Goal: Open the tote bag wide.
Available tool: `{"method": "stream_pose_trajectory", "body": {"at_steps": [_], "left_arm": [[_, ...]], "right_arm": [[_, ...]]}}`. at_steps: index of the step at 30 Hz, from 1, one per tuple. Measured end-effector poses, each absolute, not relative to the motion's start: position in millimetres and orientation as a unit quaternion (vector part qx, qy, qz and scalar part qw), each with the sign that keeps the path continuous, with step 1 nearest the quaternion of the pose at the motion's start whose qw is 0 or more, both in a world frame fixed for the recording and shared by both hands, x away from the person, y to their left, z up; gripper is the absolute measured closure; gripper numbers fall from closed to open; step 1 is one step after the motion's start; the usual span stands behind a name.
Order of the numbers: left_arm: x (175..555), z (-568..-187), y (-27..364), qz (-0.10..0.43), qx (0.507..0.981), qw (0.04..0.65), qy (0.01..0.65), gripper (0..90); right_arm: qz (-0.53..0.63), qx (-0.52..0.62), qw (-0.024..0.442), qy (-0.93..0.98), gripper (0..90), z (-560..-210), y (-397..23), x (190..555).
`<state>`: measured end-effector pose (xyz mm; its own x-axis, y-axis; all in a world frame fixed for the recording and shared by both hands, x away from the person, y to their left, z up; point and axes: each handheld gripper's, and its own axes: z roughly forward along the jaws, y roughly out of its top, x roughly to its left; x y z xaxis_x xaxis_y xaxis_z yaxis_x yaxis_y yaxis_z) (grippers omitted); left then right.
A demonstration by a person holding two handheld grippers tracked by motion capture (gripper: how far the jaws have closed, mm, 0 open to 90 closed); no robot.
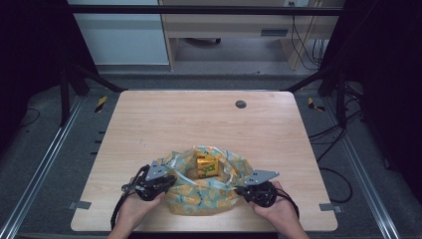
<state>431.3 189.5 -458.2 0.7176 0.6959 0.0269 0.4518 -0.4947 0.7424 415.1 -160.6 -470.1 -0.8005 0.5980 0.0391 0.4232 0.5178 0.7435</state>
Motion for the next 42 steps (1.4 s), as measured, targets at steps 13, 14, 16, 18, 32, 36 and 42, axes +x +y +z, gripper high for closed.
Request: {"method": "stream_pose_trajectory", "body": {"at_steps": [13,14,16,18,32,36,42], "left_arm": [[444.7,-404.2,188.8,0.247,0.808,0.395,0.361,43.0],[451.1,-404.6,189.3,0.244,0.807,0.393,0.367,41.6],[468.1,-411.0,189.9,0.217,0.81,0.384,0.386,35.5],[476.9,-418.5,189.7,0.186,0.811,0.385,0.4,33.8],[463.1,-422.6,185.4,0.171,0.833,0.387,0.357,82.7],[462.2,-420.9,184.0,0.175,0.833,0.389,0.352,84.8],[463.9,-420.5,183.5,0.178,0.833,0.391,0.349,85.6]], "right_arm": [[0.394,0.295,0.109,0.864,90.0,-471.0,-160.0,414.6],[0.394,0.296,0.108,0.863,90.0,-471.0,-159.9,414.4],[0.395,0.295,0.108,0.863,90.0,-471.0,-160.7,414.8],[0.395,0.297,0.108,0.862,90.0,-471.0,-161.1,415.1],[0.428,0.312,0.141,0.836,57.4,-445.1,-176.5,415.3],[0.437,0.311,0.159,0.829,51.1,-425.3,-181.5,422.4],[0.44,0.323,0.179,0.818,48.6,-406.6,-185.1,454.1]]}}
